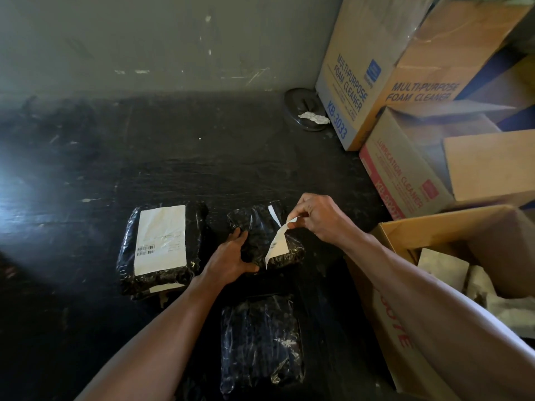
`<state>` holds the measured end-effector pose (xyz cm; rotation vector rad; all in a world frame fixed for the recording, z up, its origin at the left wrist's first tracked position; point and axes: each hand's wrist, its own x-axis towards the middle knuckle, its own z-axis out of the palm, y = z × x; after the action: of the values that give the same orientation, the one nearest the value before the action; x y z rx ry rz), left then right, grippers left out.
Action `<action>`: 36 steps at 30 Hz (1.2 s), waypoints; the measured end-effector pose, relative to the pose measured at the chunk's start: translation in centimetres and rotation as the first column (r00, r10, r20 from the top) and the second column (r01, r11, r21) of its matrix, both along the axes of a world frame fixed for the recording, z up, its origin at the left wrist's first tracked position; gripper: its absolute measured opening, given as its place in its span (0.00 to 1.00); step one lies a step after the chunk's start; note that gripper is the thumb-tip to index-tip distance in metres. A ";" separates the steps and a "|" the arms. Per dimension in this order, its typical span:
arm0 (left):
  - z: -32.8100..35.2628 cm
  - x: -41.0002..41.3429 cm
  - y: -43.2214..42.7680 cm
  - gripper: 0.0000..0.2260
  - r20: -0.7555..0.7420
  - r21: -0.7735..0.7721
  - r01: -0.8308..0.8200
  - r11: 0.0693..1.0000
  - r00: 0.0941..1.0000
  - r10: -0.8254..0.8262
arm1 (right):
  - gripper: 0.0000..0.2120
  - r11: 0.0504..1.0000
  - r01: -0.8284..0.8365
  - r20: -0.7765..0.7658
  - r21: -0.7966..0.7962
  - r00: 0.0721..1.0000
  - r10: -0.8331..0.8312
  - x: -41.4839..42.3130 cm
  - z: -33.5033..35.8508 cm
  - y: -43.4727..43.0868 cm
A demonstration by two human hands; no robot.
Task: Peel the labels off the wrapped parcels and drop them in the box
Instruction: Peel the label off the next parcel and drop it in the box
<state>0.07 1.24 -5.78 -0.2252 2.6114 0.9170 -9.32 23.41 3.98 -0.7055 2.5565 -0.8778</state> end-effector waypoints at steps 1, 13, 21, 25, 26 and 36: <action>0.0 0.0 0.0 0.44 -0.001 0.021 -0.019 1.000 1.000 0.019 | 0.04 1.000 0.000 -0.004 0.003 1.000 0.000 0.0 0.1 -0.1; 0.3 0.0 1.4 0.39 -0.066 0.034 -0.110 0.993 0.992 0.112 | 0.04 1.000 0.013 -0.001 0.017 1.000 -0.013 0.1 -0.6 0.2; 0.0 -0.3 2.2 0.37 -0.067 -0.062 -0.104 0.993 0.993 0.100 | 0.05 1.000 0.006 -0.032 0.016 0.999 -0.006 0.1 0.4 1.3; -0.2 -0.4 2.4 0.38 -0.068 -0.078 -0.087 0.993 0.994 0.082 | 0.06 0.989 0.117 -0.246 -0.086 0.960 -0.134 -2.7 7.1 2.6; -0.1 -0.5 2.4 0.38 -0.062 -0.084 -0.084 0.993 0.995 0.079 | 0.07 0.992 0.112 -0.279 -0.063 0.952 -0.126 -3.5 8.9 3.2; 1.2 0.2 2.0 0.39 -0.071 -0.127 -0.052 0.990 0.997 0.043 | 0.10 0.975 0.223 -0.185 0.000 0.958 -0.219 -2.8 8.9 5.9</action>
<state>0.25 3.23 -4.59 -0.2958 2.7428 0.7845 -12.11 29.34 12.86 -0.5220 2.8483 -0.8891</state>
